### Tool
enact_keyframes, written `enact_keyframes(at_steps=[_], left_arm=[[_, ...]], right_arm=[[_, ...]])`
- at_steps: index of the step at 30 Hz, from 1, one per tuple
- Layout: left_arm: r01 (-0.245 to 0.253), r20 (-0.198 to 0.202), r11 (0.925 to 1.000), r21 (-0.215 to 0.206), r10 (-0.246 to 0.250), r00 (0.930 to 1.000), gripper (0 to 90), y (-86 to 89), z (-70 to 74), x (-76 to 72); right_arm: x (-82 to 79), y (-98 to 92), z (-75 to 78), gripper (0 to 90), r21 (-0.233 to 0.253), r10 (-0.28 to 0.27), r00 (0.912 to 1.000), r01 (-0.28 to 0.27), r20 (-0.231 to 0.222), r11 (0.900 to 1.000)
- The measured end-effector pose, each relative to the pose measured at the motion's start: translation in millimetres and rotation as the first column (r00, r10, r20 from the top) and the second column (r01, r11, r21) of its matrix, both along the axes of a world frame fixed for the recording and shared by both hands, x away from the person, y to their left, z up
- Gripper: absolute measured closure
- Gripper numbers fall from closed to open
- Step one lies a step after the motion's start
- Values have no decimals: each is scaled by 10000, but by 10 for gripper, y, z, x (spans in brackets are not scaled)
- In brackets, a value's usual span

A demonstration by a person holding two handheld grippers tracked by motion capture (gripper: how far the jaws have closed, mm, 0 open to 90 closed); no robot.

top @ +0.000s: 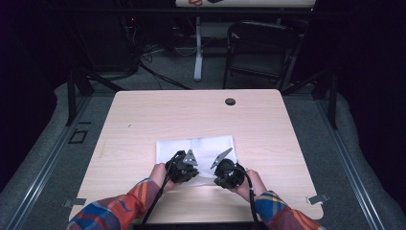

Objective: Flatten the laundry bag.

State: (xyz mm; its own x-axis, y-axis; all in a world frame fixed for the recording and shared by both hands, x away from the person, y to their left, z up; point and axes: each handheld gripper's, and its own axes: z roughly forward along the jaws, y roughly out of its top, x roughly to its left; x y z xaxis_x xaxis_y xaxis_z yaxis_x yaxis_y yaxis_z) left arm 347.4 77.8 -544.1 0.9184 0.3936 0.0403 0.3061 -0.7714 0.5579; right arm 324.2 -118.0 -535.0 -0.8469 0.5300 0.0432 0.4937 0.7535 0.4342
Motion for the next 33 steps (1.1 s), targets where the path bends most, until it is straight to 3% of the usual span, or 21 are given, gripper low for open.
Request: enact_keyframes(at_steps=[13,20,31,33], left_arm=[[300,38,9995,-27,-300,9995,860,-5,10,-4],[421,-59,9991,-41,-421,9991,859,-14,7,-8],[20,-189,9998,-196,-24,9998,858,-4,34,0],[-3,-261,9997,-238,-3,9997,858,6,48,9]], right_arm=[[65,156,-115,900,-444,170,9969,-136,773,9989],[133,136,-171,900,-693,-63,9979,107,638,9975],[136,108,-204,900,-459,-203,9982,229,566,9987],[145,96,-200,900,-410,-156,9993,170,342,9990]])
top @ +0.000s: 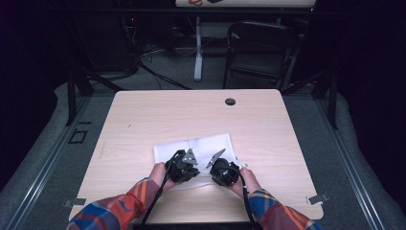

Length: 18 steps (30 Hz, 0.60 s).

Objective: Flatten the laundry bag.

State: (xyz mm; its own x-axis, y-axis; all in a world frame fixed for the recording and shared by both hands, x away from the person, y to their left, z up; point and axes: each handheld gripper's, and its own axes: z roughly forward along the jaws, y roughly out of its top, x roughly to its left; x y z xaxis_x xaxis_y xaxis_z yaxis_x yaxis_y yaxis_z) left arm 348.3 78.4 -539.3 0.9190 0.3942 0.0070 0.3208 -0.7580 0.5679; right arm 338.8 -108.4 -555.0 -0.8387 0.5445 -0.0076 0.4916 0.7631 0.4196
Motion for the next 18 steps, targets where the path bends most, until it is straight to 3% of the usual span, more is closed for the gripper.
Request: enact_keyframes(at_steps=[2,7,18], left_arm=[[-30,-41,10000,46,30,10000,858,1,9,5],[-156,-97,9999,-56,155,9998,858,11,35,10],[-412,6,9989,-246,412,9992,859,69,144,70]], right_arm=[[9,-15,1,900,113,20,9998,-17,-218,9999],[-8,-2,6,900,-75,78,10000,-78,-58,9999],[-17,-21,-7,900,184,-247,9997,249,-93,9995]])
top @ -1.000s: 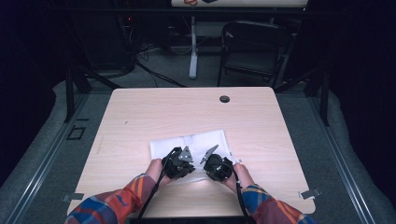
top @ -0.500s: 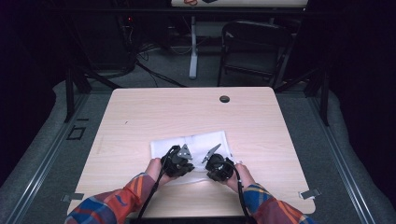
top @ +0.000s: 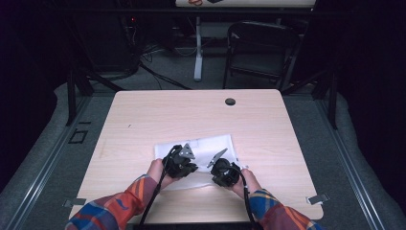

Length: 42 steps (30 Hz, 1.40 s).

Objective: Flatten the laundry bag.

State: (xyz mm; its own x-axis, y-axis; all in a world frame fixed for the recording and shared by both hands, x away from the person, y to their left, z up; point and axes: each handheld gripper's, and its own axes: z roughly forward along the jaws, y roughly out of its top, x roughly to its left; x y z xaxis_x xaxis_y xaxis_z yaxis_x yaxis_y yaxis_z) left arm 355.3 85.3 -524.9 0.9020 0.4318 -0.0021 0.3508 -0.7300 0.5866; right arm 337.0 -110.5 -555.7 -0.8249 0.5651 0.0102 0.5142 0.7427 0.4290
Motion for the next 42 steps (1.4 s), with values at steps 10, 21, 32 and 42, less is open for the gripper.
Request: enact_keyframes(at_steps=[10,21,32,42], left_arm=[[-77,-22,10000,-31,77,10000,858,34,44,21],[-187,23,9997,-141,188,9998,859,62,127,72],[-620,22,9971,-433,622,9981,859,111,234,174],[-717,51,9967,-367,720,9974,859,111,307,285]], right_arm=[[-98,115,6,900,-189,341,9994,-339,62,9992],[-83,87,6,900,-46,347,9994,-347,-96,9994],[-64,65,-6,900,250,351,9991,-346,-233,9991],[-61,60,-8,900,291,374,9990,-366,-262,9989]])
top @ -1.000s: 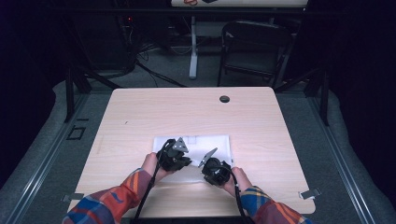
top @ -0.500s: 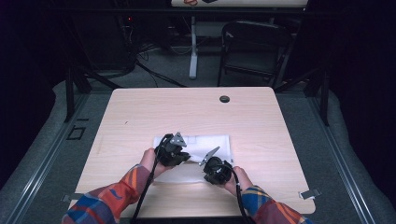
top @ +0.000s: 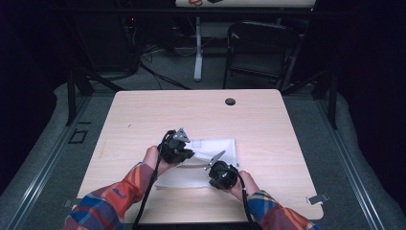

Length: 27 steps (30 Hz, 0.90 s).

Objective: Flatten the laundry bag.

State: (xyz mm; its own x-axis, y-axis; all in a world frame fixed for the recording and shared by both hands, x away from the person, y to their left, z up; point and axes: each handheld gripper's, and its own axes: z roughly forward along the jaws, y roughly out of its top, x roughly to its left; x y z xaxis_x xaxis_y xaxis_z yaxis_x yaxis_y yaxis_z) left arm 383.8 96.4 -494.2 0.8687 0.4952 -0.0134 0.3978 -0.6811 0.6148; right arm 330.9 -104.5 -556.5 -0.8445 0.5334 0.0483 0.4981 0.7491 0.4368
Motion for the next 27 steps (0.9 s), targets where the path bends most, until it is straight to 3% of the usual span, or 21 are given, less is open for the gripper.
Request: enact_keyframes(at_steps=[5,16,27], left_arm=[[-73,159,10000,16,72,9998,859,6,78,52],[12,529,9989,475,-37,9986,859,-22,307,114],[-370,821,9985,405,335,9961,860,-5,478,292]], right_arm=[[0,3,1,900,-27,29,10000,-29,19,10000],[-22,-1,13,900,-189,144,9998,-146,-141,9997],[-67,-28,25,900,-265,310,9984,-322,-470,9991]])
